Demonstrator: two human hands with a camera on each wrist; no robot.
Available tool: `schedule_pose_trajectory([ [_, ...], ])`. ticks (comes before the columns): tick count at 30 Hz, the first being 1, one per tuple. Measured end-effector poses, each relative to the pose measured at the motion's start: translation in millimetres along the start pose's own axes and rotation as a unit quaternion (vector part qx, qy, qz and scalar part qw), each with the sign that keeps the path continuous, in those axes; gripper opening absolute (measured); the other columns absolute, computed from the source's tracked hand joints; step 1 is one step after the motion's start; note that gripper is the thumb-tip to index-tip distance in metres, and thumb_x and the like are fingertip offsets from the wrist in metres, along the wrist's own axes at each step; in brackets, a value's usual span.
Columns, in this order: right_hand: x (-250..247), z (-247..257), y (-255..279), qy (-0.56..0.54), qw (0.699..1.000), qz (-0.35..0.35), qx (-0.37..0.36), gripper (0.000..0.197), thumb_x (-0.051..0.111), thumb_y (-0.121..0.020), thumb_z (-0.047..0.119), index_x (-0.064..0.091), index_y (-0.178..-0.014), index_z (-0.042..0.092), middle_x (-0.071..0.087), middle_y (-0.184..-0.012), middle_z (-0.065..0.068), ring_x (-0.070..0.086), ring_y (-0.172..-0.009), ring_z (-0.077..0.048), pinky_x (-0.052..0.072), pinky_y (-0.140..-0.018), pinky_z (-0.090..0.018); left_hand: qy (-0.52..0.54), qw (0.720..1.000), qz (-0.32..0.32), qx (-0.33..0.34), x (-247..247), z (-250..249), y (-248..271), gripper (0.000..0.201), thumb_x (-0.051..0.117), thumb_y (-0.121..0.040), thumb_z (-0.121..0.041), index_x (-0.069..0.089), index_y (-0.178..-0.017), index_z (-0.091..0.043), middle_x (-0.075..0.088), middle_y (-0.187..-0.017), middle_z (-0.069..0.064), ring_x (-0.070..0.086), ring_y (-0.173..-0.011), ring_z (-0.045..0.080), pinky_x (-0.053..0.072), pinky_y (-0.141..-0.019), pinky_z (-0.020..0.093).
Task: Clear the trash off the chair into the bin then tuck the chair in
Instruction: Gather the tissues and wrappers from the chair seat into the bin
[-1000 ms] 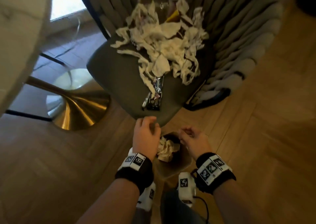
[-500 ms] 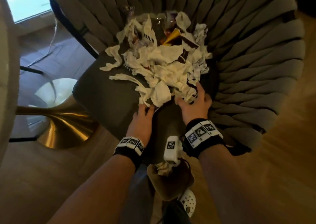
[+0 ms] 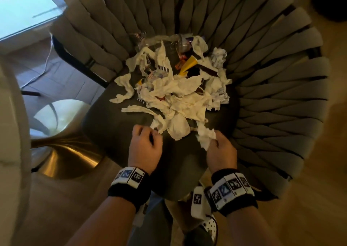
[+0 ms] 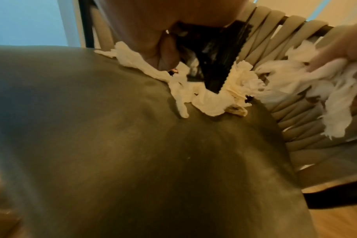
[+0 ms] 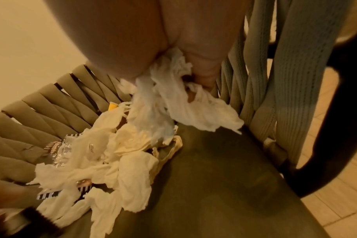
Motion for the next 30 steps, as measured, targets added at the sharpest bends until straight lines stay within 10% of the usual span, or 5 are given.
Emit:
schedule_pose_trajectory([
  [6,10,11,-25,-0.029,0.999,-0.008,0.027,0.056,0.034,-0.096,0.048,0.060,-0.119,0.004,0.050,-0.128,-0.019,0.051,-0.116,-0.035,0.038,-0.096,-0.036,-0.152,0.984,0.041,-0.081,50,-10,-45,0.089,0.055,-0.073,-0.079,0.043,-0.126,-0.009,0.034,-0.130,0.011,0.042,-0.112,0.028,0.046,-0.092,0.041],
  [14,23,46,-57,0.040,0.994,-0.052,-0.083,0.043,0.047,-0.096,0.011,0.039,-0.138,0.016,0.038,-0.142,-0.016,0.046,-0.124,-0.036,0.041,-0.097,-0.038,-0.100,0.990,0.063,-0.079,47,17,-44,0.049,0.064,-0.088,-0.011,0.043,-0.131,-0.008,0.039,-0.137,0.015,0.044,-0.121,0.032,0.043,-0.102,0.041],
  [20,72,54,-56,0.210,0.966,0.059,-0.141,0.051,0.071,-0.080,0.036,0.049,-0.126,0.034,0.011,-0.152,-0.013,0.025,-0.132,-0.044,0.036,-0.104,-0.051,-0.038,0.997,0.046,-0.049,4,46,-19,0.052,0.057,-0.095,-0.014,0.037,-0.141,-0.026,0.047,-0.111,-0.008,0.054,-0.088,0.006,0.045,-0.073,0.017],
  [24,74,46,-48,0.184,0.968,0.025,-0.167,0.039,0.065,-0.086,0.018,0.054,-0.123,0.014,0.033,-0.144,-0.016,0.045,-0.122,-0.039,0.042,-0.097,-0.042,-0.071,0.997,0.014,0.024,-11,49,-9,0.029,0.054,-0.093,-0.019,0.061,-0.121,-0.014,0.048,-0.112,0.003,0.050,-0.087,0.009,0.051,-0.075,0.025],
  [30,45,32,-9,0.037,0.987,0.016,-0.155,0.040,0.049,-0.094,0.016,0.046,-0.132,0.028,0.060,-0.122,-0.011,0.058,-0.110,-0.030,0.048,-0.093,-0.039,-0.043,0.997,-0.055,-0.023,-17,33,-2,0.052,0.044,-0.091,-0.063,0.061,-0.099,-0.015,0.040,-0.104,-0.005,0.050,-0.087,0.013,0.047,-0.073,0.025],
])
Point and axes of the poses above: each hand's wrist, its own y-axis away from the middle knuckle, its own x-axis out of the palm, z = x × y, the point moved 5 cm from there along -y, towards the middle knuckle
